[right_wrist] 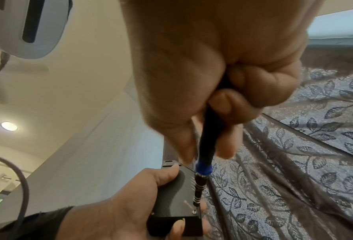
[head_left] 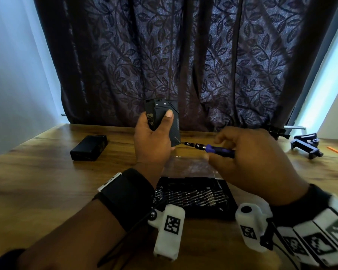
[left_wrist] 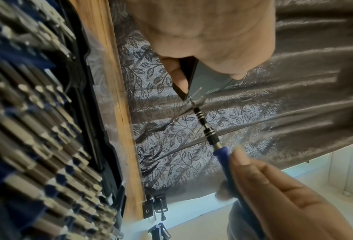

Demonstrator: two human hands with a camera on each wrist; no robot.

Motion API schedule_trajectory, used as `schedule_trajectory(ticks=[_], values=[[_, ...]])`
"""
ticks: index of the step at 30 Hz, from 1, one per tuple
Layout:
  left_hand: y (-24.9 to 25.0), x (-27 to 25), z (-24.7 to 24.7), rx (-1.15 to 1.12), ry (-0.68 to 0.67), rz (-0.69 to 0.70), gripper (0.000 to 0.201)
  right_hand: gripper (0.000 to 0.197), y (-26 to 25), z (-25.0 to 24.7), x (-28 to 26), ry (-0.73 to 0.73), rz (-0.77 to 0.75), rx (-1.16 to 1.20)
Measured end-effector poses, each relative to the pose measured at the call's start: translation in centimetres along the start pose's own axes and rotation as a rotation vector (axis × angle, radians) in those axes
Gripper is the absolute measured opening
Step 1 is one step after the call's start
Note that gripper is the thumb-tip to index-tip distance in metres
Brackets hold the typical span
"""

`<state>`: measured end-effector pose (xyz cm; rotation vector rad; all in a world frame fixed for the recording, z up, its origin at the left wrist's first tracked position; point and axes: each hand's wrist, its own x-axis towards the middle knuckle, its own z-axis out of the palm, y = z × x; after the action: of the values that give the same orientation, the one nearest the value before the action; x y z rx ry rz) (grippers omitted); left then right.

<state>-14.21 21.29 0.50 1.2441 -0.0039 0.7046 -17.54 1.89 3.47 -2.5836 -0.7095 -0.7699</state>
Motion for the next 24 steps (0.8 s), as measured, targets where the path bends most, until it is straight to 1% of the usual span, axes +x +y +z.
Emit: schedule_trajectory(ticks=[2, 5, 7, 10, 15, 16, 19, 22, 24], values=[[-0.16, 0.13, -0.02, 0.016, 0.014, -0.002, 0.007, 0.017, -0.22, -0.03, -0.05, -0.026, -0.014, -0.022], [-0.31, 0.04, 0.2, 0.017, 0.024, -0.025, 0.008, 0.013, -0.34, -0.07, -0.06, 0.039, -0.041, -0.078], [-0.22, -0.04, 0.25, 0.026, 0.035, -0.043, 0.008, 0.02, -0.38, -0.21, -0.09, 0.058, -0.046, -0.119], [-0.05, 0.02, 0.22, 0.024, 0.034, -0.041, 0.009, 0.039, -0.63, -0.11, -0.01, -0.006, -0.031, -0.167], [-0.34, 0.13, 0.37, 0.054, 0.016, -0.024, 0.008, 0.048, -0.61, 0.0, 0.03, -0.096, 0.033, -0.238], [-0.4, 0.17, 0.4, 0.064, 0.01, -0.005, 0.007, 0.046, -0.61, -0.08, 0.01, -0.099, 0.032, -0.229], [-0.46, 0.27, 0.38, 0.078, 0.013, 0.014, 0.008, 0.027, -0.86, -0.6, 0.02, -0.071, 0.008, -0.132], [-0.82, 0.46, 0.35, 0.086, 0.006, 0.026, 0.009, 0.022, -1.11, -0.88, 0.07, -0.047, 0.001, -0.146], [-1.01, 0.42, 0.39, 0.105, -0.008, 0.035, 0.011, 0.022, -1.14, -0.88, -0.01, -0.028, -0.008, -0.19]])
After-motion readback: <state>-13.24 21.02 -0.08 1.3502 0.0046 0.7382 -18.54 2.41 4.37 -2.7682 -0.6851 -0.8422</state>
